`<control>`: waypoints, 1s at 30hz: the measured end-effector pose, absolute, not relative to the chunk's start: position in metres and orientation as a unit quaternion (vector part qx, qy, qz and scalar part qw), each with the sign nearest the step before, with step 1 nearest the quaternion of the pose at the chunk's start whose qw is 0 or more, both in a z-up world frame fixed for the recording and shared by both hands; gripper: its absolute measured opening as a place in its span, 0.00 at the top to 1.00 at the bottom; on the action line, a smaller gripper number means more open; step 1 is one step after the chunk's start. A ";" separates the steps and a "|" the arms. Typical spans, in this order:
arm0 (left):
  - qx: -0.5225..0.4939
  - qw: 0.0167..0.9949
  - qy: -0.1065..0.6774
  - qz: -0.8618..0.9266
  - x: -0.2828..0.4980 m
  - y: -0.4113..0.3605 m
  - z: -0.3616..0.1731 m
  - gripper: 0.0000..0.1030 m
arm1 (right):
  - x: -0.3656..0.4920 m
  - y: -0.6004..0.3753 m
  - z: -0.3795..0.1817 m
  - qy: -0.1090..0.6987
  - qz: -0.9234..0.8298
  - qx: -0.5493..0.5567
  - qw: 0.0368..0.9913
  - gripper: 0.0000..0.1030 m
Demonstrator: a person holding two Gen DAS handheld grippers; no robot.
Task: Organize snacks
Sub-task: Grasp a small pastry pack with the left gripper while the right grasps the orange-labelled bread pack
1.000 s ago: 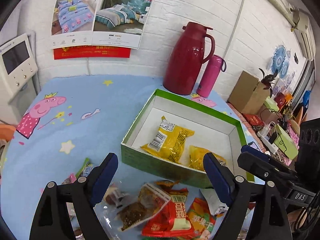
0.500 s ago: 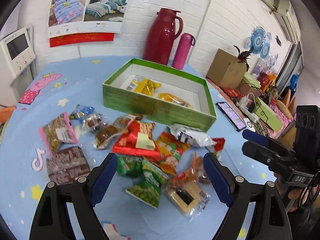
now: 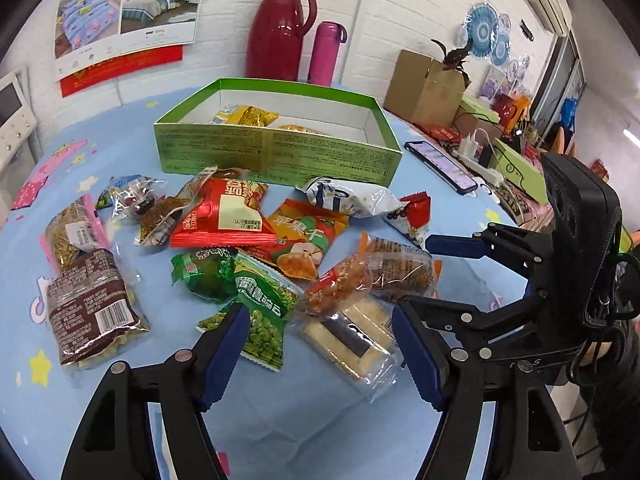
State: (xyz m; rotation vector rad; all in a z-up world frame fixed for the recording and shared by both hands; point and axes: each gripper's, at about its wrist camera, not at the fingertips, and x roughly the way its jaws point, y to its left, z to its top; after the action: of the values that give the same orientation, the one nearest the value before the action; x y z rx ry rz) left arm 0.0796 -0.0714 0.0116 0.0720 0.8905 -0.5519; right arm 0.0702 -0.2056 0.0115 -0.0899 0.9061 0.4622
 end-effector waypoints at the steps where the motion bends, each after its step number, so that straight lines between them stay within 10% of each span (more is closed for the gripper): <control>1: 0.041 0.866 0.423 -0.264 0.080 -0.073 0.011 0.30 | 0.071 -0.206 0.008 0.438 0.219 -0.043 0.871 0.42; 26: 0.164 0.840 0.437 -0.276 0.116 -0.133 -0.028 0.48 | 0.046 -0.226 0.008 0.448 0.190 0.019 0.873 0.64; 30: 0.159 0.829 0.453 -0.287 0.115 -0.132 -0.032 0.79 | 0.043 -0.229 0.010 0.456 0.185 0.028 0.870 0.64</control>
State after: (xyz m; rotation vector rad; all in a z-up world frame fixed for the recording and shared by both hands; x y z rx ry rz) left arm 0.1153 -0.1317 -0.0317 0.3366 0.9604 -0.6087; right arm 0.0430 -0.2289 0.0103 0.0577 0.9528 0.3872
